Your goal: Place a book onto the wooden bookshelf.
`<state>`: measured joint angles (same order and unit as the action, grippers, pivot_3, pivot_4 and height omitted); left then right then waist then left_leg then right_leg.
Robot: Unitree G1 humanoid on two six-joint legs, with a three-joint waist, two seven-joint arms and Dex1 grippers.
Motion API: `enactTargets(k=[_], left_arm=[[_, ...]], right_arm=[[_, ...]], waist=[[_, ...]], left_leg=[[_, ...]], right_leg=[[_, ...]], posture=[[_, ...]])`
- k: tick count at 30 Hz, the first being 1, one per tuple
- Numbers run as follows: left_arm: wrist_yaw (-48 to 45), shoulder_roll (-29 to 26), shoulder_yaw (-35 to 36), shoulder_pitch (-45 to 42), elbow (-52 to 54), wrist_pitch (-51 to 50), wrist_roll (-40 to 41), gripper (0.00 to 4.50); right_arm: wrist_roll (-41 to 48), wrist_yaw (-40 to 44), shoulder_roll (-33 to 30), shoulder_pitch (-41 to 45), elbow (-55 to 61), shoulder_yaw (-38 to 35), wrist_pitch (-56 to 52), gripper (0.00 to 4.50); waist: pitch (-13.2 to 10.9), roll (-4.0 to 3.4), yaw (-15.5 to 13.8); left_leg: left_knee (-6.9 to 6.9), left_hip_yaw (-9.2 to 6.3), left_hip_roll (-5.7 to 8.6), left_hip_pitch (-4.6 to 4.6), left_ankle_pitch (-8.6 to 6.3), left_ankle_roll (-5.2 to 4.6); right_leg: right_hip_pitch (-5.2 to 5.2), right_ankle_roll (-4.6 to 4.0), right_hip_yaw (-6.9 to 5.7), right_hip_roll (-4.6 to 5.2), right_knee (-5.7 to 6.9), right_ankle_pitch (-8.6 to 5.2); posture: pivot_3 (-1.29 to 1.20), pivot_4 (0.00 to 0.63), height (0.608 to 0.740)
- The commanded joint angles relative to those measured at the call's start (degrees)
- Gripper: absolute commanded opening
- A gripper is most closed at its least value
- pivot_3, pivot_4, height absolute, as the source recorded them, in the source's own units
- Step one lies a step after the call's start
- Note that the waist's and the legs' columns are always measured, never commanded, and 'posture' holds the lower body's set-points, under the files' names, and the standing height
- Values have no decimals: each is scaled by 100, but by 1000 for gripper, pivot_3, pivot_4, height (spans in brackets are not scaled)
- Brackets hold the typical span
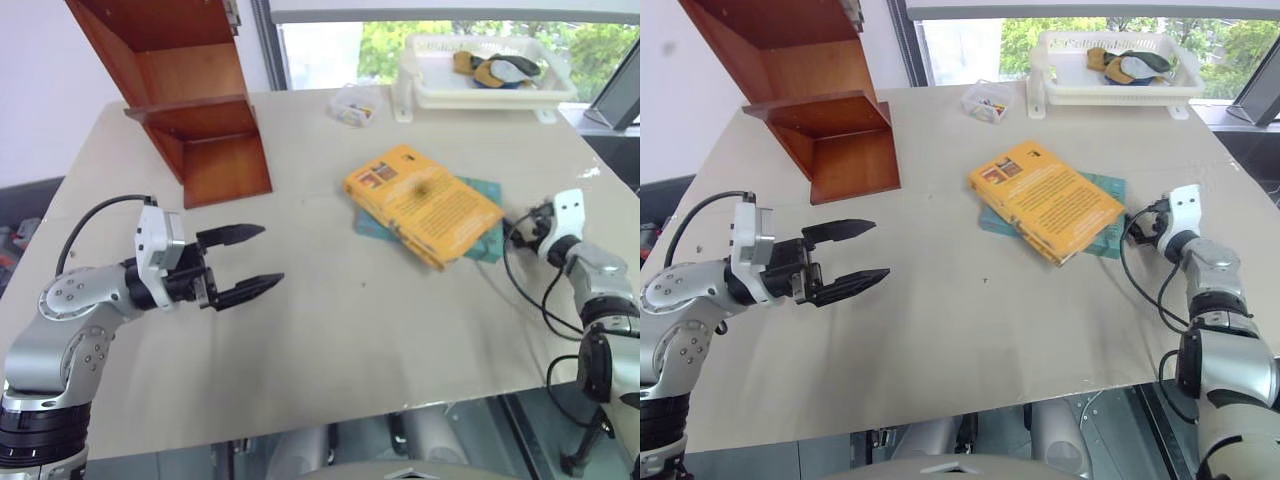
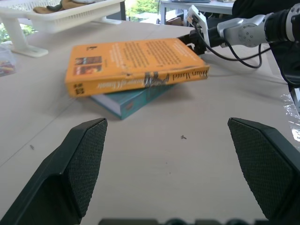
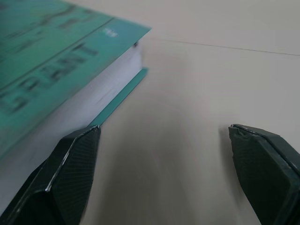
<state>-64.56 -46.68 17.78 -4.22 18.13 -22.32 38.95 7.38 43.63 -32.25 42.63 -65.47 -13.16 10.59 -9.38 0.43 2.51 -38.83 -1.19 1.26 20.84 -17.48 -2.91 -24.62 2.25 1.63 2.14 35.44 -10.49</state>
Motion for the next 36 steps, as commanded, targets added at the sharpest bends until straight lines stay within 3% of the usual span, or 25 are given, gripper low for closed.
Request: enactTargets(k=[1,13,19,26,36], left_arm=[[2,-78,130,42,177,64,24,4455],[-72,-146,47,-95,87,11,35,4455],[-41,-154,91,-2,139,14,28,4455],[56,-68,14,7,36,87,-63,4455],[-54,-136,54,-189,-121,173,-113,4455]], right_arm=[[189,923,183,-531,863,241,-133,4500],[327,1137,562,-1008,2307,599,-657,4500],[15,491,-7,-682,1556,436,-281,4500],[254,452,-488,-11,1132,101,14,4500],[-257,173,-43,1364,40,536,532,4500]], waist=[[1,1,-9],[0,1,-11],[0,1,-52],[-9,-4,-17],[-11,0,-8]], left_leg=[[0,-1,0,0,0,0],[0,-14,-1,-10,9,17],[0,-12,10,-8,10,17],[4,-13,10,1,10,17],[5,1,1,-4,10,16]], right_leg=[[0,0,0,1,0,0],[0,-16,2,7,21,10],[0,-16,-10,13,20,10],[-6,-17,-13,12,12,9],[-8,-16,-3,-3,15,10]], posture=[[0,150,740],[0,150,740],[0,150,740],[0,150,740],[0,150,740]])
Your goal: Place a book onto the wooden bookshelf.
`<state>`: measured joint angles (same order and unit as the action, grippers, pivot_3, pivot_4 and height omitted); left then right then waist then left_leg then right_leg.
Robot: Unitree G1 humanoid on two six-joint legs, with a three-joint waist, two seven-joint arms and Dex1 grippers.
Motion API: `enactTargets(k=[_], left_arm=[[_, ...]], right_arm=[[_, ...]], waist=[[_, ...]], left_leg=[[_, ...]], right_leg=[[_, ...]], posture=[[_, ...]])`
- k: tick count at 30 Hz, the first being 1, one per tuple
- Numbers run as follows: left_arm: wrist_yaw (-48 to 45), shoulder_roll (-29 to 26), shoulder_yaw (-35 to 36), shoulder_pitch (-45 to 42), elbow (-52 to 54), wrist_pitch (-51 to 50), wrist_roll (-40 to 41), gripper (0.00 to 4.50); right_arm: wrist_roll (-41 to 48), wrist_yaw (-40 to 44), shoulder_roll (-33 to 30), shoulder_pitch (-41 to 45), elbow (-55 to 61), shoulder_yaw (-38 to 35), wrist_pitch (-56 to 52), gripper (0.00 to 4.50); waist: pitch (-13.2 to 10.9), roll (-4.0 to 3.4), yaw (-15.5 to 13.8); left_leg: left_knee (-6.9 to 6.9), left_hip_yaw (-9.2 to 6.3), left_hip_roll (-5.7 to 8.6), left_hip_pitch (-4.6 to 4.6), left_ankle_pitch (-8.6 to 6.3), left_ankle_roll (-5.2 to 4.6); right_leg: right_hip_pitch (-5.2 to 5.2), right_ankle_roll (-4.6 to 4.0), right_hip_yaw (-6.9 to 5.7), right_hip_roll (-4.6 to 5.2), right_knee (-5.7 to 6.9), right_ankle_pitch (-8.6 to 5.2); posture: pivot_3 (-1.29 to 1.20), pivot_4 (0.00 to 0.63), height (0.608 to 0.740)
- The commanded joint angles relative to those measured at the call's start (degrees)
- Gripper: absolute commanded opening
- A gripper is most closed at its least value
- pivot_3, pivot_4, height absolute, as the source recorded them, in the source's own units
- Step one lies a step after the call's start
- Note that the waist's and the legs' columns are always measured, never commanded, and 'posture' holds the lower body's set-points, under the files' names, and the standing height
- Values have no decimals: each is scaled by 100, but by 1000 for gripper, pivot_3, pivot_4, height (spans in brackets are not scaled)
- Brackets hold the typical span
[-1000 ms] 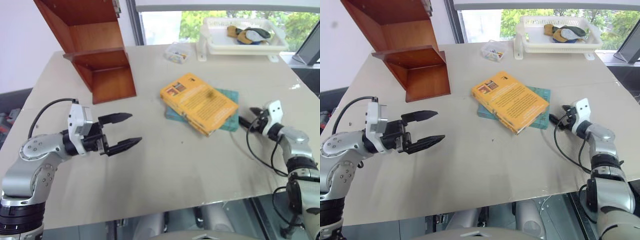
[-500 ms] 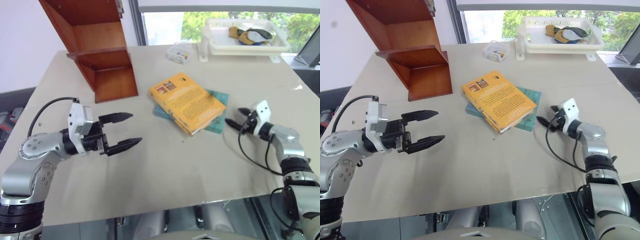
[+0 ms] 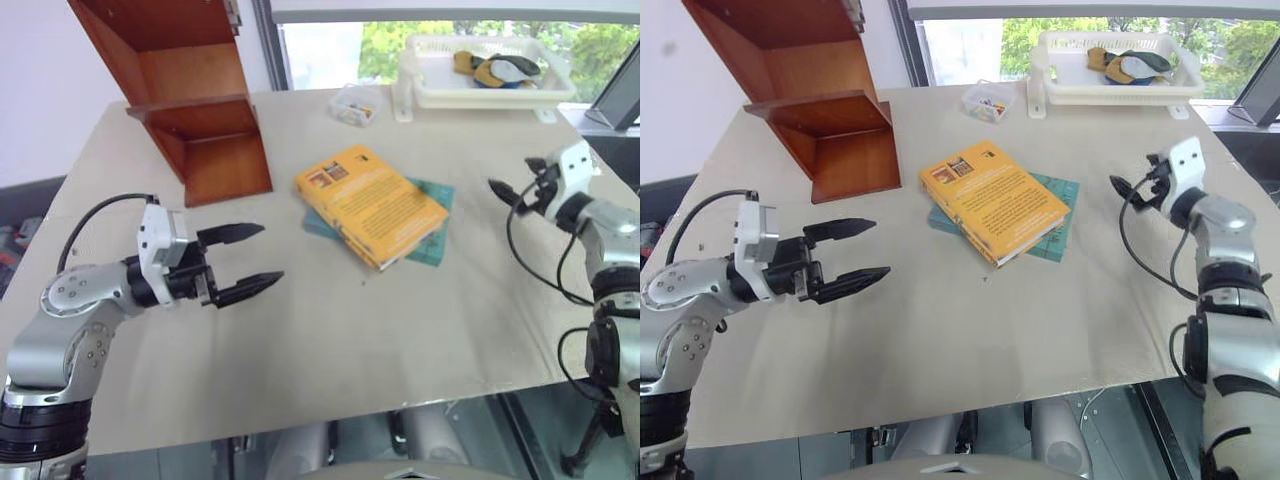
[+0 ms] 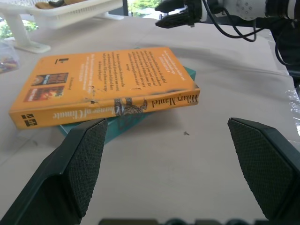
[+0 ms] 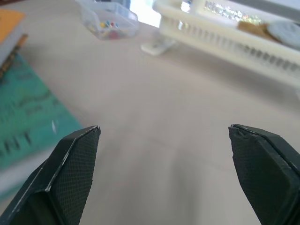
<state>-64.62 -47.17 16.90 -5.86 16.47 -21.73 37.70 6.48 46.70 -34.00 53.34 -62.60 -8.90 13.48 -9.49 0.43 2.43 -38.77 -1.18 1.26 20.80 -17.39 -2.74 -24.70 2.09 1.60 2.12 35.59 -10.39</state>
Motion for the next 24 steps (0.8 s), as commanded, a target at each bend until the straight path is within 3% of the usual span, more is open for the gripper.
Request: enactTargets(k=[1,13,24], left_arm=[[-46,-99,207,40,97,115,19,4455],[51,-201,893,668,237,189,-20,4455],[455,-59,1269,1090,418,351,-127,4455]], right_arm=[[-227,-211,234,388,-372,148,290,4500],[-562,19,1027,966,-939,399,592,4500],[-587,797,1448,1051,-961,454,671,4500]], waist=[[0,0,0],[0,-1,-11],[0,-1,13]], left_leg=[[0,0,0,1,0,0],[15,-20,3,97,23,41],[19,-29,6,104,24,43]], right_leg=[[0,0,0,1,-2,0],[-89,-1,1,13,-9,2],[-93,-2,-7,16,-13,1]], posture=[[0,150,740],[0,150,740],[0,150,740]])
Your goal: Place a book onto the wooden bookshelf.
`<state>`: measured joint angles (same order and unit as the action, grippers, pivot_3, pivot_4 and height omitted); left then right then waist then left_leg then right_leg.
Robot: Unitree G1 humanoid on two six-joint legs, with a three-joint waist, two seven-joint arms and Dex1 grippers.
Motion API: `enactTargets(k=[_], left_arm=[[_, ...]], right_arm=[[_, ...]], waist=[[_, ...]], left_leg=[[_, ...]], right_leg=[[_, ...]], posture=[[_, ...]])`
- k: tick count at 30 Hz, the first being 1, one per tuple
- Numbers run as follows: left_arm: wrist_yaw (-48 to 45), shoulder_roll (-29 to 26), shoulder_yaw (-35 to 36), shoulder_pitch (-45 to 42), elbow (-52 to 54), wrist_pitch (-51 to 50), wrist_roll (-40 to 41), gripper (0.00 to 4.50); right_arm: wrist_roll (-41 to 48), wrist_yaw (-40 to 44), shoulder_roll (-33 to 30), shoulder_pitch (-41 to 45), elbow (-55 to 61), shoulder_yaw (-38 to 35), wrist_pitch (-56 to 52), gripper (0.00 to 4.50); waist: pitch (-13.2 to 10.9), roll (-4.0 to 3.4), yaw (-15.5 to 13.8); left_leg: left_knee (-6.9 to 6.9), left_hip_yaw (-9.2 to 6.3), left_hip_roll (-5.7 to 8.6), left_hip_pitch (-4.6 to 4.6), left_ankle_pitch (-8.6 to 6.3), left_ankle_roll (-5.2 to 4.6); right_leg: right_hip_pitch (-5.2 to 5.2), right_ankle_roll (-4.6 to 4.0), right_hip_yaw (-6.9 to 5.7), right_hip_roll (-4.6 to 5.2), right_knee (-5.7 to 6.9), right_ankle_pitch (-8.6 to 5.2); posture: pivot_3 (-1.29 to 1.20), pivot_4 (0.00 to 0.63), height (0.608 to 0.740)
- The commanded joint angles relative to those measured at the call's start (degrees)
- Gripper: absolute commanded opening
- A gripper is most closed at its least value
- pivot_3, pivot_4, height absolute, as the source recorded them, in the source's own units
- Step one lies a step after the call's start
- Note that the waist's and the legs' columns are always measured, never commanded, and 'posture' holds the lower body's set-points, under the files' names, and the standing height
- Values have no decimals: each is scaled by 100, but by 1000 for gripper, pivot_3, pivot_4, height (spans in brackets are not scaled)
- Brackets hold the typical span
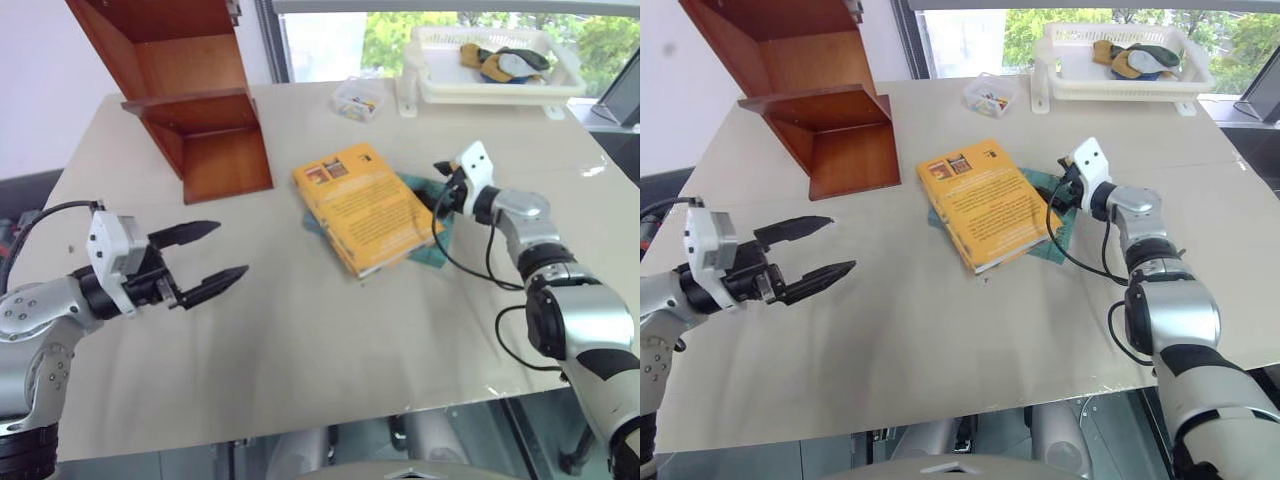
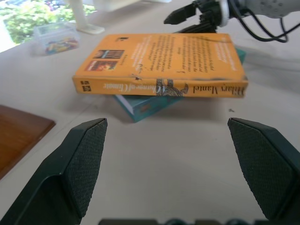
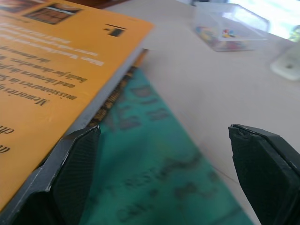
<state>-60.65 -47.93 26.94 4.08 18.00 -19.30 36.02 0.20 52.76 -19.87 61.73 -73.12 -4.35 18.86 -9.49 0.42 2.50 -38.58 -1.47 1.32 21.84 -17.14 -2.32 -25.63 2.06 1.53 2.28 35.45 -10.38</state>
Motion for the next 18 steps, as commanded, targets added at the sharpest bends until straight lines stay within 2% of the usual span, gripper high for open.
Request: enactTargets(k=[1,11,18], left_arm=[[70,21,278,138,286,114,47,4455],[175,65,263,224,297,160,71,4455],[530,185,-78,-125,-41,-189,52,4455]], right_arm=[[36,230,59,221,90,-1,132,4500],[-47,237,159,290,117,24,197,4500],[-79,300,-580,50,318,-29,373,4500]], waist=[[0,0,1],[0,0,-2],[0,-1,-30]], left_leg=[[1,1,0,-1,0,0],[1,-3,1,-3,4,6],[1,-8,11,-1,5,8]], right_leg=[[0,0,1,0,1,0],[0,-2,-2,1,9,1],[0,-2,-10,10,11,1]], posture=[[0,150,740],[0,150,740],[0,150,740]])
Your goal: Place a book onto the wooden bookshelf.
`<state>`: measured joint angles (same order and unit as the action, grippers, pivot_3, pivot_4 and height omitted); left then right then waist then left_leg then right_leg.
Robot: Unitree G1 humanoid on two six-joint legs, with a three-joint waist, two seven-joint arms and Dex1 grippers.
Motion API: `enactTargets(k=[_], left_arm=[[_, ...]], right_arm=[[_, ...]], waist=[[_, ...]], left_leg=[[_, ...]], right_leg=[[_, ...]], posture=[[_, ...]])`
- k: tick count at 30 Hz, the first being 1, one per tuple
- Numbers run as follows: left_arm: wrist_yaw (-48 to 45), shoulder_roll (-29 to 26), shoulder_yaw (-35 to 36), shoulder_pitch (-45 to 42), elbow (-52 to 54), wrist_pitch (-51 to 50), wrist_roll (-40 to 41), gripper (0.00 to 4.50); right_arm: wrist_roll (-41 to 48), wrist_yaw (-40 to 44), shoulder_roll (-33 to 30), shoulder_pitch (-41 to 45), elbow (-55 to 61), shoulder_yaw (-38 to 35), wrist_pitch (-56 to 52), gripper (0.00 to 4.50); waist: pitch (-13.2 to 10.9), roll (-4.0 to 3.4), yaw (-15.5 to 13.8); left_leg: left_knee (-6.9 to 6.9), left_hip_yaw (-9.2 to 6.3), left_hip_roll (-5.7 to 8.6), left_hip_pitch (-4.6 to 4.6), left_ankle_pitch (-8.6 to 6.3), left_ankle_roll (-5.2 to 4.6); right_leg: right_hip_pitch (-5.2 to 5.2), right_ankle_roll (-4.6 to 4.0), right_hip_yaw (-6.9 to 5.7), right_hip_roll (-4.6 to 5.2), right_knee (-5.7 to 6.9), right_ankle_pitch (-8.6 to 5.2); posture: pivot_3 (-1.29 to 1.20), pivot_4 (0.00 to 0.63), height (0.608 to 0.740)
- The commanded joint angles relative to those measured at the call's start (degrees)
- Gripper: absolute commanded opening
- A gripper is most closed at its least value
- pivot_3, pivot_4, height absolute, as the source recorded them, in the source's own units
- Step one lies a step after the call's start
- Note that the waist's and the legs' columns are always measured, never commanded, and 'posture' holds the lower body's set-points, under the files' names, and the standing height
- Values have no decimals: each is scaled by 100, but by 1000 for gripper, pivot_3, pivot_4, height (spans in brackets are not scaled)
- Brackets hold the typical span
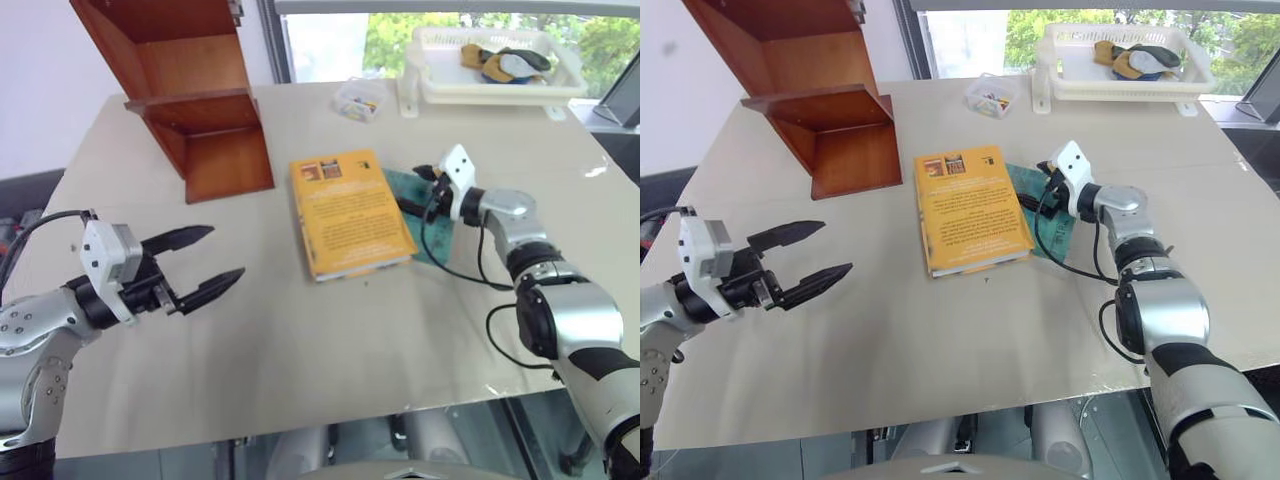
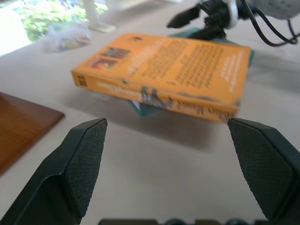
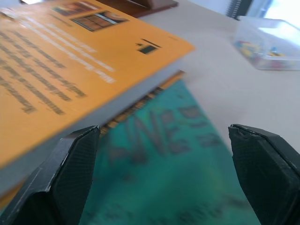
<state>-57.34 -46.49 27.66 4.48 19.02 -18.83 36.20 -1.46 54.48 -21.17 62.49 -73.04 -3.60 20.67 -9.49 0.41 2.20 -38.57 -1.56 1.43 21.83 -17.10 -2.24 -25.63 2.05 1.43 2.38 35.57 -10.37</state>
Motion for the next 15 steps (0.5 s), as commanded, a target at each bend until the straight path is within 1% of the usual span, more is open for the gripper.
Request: enactTargets(k=[1,4,6,7,9,10,11,12,14,15], left_arm=[[262,22,-239,-238,-236,-436,80,4455],[480,139,-441,-643,-691,-951,263,4455],[712,191,-666,-977,-1038,-1494,310,4455],[735,255,-776,-1128,-1170,-1620,341,4455],[860,515,-834,-1537,-1464,-2069,673,4455],[889,627,-862,-1716,-1606,-2295,820,4455],[941,745,-906,-1878,-1693,-2605,997,4455],[962,838,-956,-1991,-1747,-2854,1134,4455],[988,1007,-984,-2175,-1884,-3376,1473,4455],[1025,1134,-978,-2287,-1997,-3690,1697,4455]], right_arm=[[121,228,-608,-108,399,-125,221,4500],[447,769,-1131,-478,926,-301,-13,4500],[691,1178,-1486,-902,1550,-383,-284,4500],[937,1488,-1718,-1277,2158,-478,-622,4500],[1755,2045,-2216,-2338,3976,-765,-1729,4500],[2169,2145,-2429,-2849,4869,-934,-2362,4500],[2649,2173,-2664,-3391,5763,-1141,-3064,4500],[3115,2139,-2864,-3890,6563,-1364,-3699,4500],[3864,2029,-3128,-4666,7769,-1793,-4644,4500],[4220,1954,-3233,-5042,8308,-2057,-5027,4500]], waist=[[0,0,-13],[0,0,-27],[1,1,-20],[2,2,-12],[3,2,-21],[4,-7,-102],[8,-12,-163],[8,-13,-151],[6,-19,-148],[10,-12,-134]], left_leg=[[0,1,1,-1,0,0],[-1,-5,5,0,0,-1],[-1,-5,3,1,0,-2],[-1,-4,2,0,0,-2],[-6,-1,1,-4,0,-3],[-4,1,-2,-1,0,-4],[-15,-23,3,11,0,-5],[-19,-28,-1,14,-1,-6],[-23,-4,-1,10,-2,-7],[-26,-10,4,4,-17,-34]], right_leg=[[1,0,-1,0,0,0],[3,1,-14,2,0,0],[3,1,-20,1,1,0],[3,1,-20,-1,1,0],[6,2,-20,-2,16,0],[7,3,-16,-3,19,1],[2,2,-25,6,20,0],[4,2,-33,3,29,0],[2,4,-25,-1,25,1],[6,5,-28,10,26,0]], posture=[[0,150,740],[0,150,740],[0,150,740],[0,150,740],[0,150,740],[0,150,740],[0,150,740],[0,150,740],[0,150,740],[0,150,740]])
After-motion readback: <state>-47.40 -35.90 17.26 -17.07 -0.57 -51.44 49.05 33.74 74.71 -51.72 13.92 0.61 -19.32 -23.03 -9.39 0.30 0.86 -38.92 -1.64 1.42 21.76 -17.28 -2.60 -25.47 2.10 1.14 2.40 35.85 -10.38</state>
